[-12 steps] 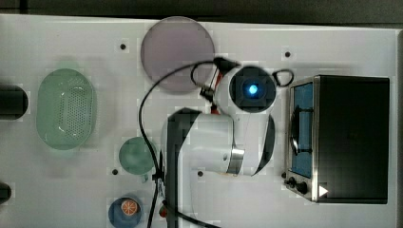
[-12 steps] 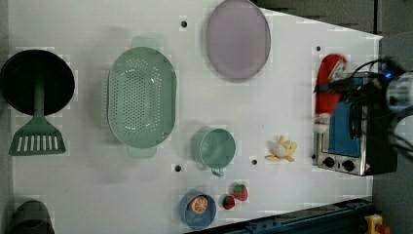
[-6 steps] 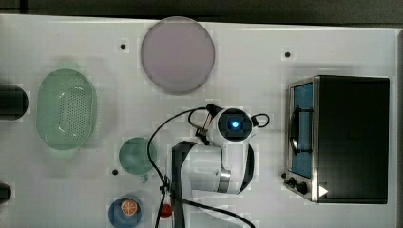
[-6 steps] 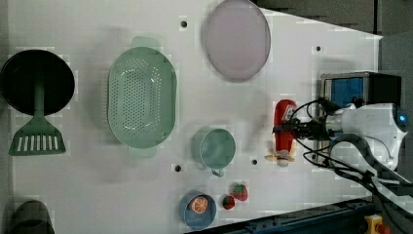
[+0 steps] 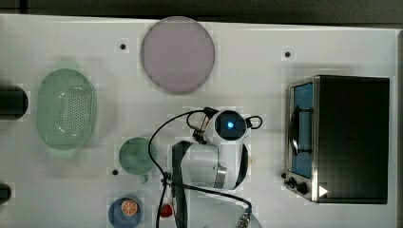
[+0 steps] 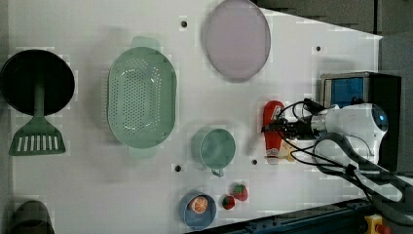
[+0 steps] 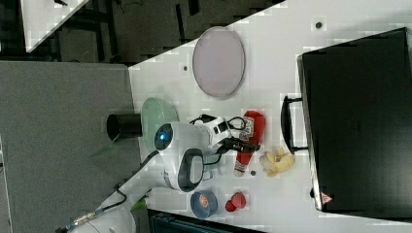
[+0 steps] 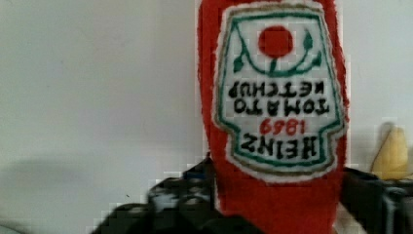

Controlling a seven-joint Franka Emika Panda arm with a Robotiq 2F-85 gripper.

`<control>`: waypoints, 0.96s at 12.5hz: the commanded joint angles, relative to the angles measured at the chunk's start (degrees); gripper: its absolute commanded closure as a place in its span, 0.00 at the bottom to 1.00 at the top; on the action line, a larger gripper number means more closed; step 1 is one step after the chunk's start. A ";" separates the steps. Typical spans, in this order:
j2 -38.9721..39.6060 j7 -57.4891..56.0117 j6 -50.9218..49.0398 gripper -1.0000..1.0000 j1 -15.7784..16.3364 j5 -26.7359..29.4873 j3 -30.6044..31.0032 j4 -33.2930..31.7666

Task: Pick ketchup from plate and place it on table.

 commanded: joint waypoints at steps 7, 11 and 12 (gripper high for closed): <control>-16.03 19.77 -12.66 0.00 0.23 0.11 1.89 11.75; -20.33 31.84 -34.85 0.00 0.23 0.11 2.50 25.45; -20.35 31.84 -39.69 0.00 0.23 0.10 2.51 29.33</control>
